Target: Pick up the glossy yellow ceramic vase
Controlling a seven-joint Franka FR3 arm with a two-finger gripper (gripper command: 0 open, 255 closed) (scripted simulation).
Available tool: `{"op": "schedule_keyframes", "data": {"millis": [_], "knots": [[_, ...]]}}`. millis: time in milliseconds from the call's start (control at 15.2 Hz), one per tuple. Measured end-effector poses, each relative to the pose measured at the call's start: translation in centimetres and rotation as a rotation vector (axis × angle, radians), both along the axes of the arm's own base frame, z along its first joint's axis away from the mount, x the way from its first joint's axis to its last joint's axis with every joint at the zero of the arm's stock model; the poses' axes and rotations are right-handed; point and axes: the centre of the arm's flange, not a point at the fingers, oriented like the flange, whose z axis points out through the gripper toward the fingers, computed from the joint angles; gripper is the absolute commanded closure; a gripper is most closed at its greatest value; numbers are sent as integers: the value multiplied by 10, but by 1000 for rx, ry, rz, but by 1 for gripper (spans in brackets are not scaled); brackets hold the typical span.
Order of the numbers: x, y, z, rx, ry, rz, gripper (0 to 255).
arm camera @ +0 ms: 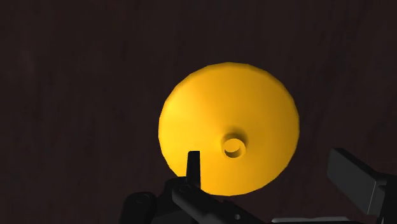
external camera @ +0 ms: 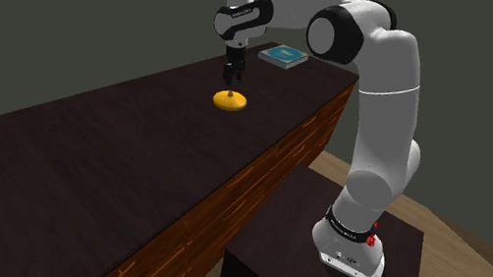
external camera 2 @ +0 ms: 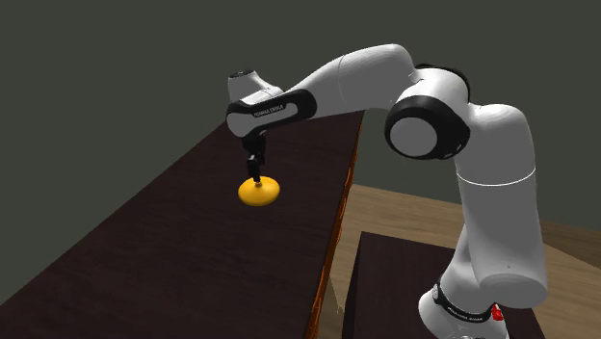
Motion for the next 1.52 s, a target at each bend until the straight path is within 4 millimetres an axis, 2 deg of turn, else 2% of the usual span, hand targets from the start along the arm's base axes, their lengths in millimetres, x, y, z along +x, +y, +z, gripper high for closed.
{"op": "schedule_keyframes", "data": {"millis": [132,594,660,1320,1518], "knots": [[10,-8,-9,-4,5,4,0],[13,-9,-42,-5,6,6,0],[12,-10,-45,-5,6,6,255],[12,-10,-46,-6,4,6,255],[12,-10,-36,-5,5,6,255]]}}
